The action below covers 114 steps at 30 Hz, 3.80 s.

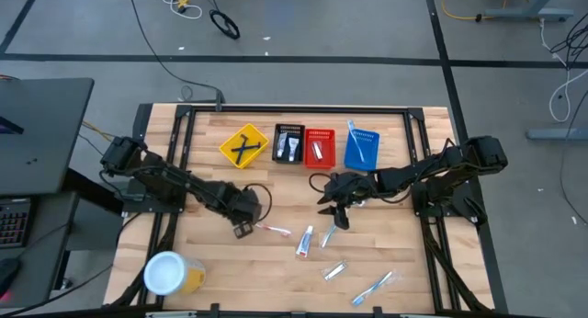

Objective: Pick & Place Travel size toiletries
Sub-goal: Put the silver nail cutter into the red basket

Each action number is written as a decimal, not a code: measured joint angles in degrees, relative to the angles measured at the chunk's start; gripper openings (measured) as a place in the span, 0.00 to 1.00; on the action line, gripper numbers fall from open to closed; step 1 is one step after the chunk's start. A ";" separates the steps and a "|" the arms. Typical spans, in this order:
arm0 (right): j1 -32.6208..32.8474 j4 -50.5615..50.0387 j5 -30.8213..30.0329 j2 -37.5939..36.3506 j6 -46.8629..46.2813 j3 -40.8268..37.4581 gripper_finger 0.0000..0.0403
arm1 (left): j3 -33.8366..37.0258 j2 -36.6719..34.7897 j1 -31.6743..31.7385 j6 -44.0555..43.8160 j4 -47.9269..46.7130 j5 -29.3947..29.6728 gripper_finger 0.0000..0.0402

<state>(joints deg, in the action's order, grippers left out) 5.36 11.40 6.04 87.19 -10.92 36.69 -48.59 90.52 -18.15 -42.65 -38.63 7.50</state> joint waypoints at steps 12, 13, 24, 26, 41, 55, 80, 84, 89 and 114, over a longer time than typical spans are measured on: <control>2.13 17.68 0.04 8.24 8.87 0.00 0.42 | -8.35 -0.04 3.27 15.16 5.70 7.21 0.21; 2.22 19.25 0.01 9.17 9.72 0.00 0.42 | -8.49 -0.04 3.65 16.81 8.08 7.21 0.21; 0.73 32.05 -4.68 12.71 10.96 0.02 0.42 | -8.62 -0.11 4.83 31.47 24.44 6.46 0.20; 0.50 35.93 -4.05 12.69 10.96 0.02 0.42 | -8.62 -0.11 4.83 32.34 25.51 6.59 0.20; 0.29 43.89 0.04 12.69 10.95 0.31 0.42 | -8.62 -0.20 5.40 33.09 30.71 9.45 0.20; 0.27 45.71 0.00 12.69 10.97 0.33 0.26 | -8.62 -0.20 5.38 33.04 31.87 9.48 0.20; 0.36 39.76 0.43 12.60 9.94 0.40 0.15 | -8.62 -0.22 5.45 33.24 31.96 10.21 0.30; 0.45 37.41 -2.36 12.62 10.61 0.39 0.15 | -8.62 -0.22 5.46 33.24 31.91 11.67 0.36; 0.32 30.02 -17.55 10.82 12.52 0.33 0.14 | -8.62 -0.22 5.42 33.24 31.81 15.57 0.40; -20.48 27.30 -31.68 8.95 3.67 -1.09 0.24 | -8.62 -0.22 5.42 32.86 32.10 15.81 0.40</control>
<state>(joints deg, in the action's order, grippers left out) -15.13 38.69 -25.64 96.14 -7.25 35.59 -57.21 90.30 -12.73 -9.79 -6.53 23.30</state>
